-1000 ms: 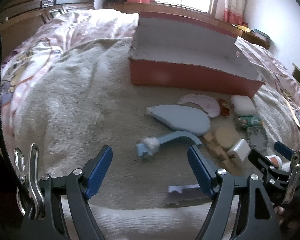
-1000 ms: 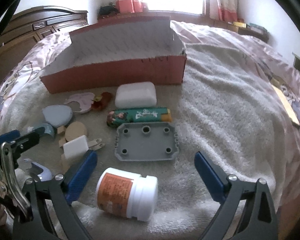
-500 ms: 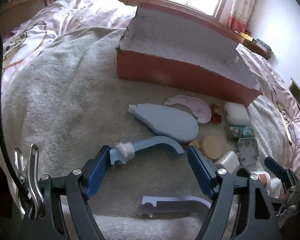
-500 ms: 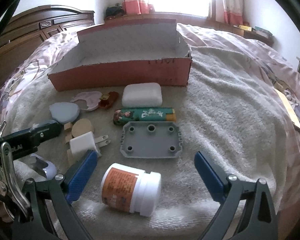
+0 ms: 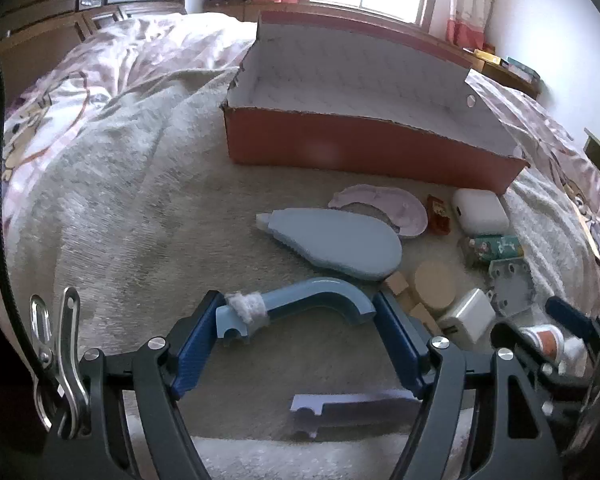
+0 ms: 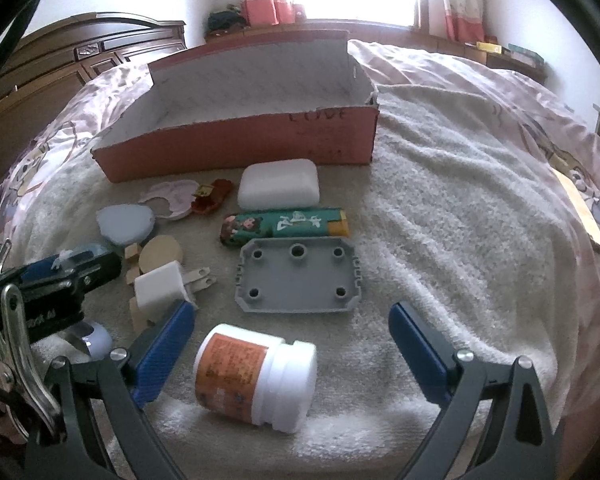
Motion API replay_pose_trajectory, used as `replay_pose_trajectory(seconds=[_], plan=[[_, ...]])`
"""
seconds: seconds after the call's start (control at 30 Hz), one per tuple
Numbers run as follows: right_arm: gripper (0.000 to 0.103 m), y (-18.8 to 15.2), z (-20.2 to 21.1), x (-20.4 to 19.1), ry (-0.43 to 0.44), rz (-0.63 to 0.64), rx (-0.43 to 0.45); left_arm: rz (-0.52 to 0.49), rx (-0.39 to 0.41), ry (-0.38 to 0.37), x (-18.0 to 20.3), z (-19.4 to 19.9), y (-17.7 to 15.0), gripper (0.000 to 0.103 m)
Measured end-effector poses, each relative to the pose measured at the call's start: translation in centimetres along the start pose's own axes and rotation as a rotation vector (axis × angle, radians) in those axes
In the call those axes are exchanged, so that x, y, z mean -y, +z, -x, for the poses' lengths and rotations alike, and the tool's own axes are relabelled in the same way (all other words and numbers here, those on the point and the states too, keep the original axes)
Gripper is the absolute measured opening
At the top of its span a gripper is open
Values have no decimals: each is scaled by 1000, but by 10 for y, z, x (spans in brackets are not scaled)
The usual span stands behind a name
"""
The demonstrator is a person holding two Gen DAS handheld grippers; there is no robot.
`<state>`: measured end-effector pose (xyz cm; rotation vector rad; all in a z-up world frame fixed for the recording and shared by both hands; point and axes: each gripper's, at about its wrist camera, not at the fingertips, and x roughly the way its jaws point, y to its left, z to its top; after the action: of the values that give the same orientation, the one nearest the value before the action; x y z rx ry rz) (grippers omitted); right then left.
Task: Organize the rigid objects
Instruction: 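Grasp the white earbud case with the right gripper while the left holds the handle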
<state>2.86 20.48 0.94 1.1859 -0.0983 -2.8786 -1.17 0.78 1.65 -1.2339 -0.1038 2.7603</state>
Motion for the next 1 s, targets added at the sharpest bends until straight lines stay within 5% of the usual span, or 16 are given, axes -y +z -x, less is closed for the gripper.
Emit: replay_pose_trajectory(seconds=[0.57, 0.77, 1.0], plan=[[79, 60, -41, -1, -21, 6, -58, -24, 6, 28, -2, -3, -5, 77], [64, 66, -49, -11, -3, 38, -77, -27, 8, 28, -2, -3, -6, 77], [59, 65, -53, -11, 2, 52, -71, -28, 8, 29, -1, -3, -6, 77]])
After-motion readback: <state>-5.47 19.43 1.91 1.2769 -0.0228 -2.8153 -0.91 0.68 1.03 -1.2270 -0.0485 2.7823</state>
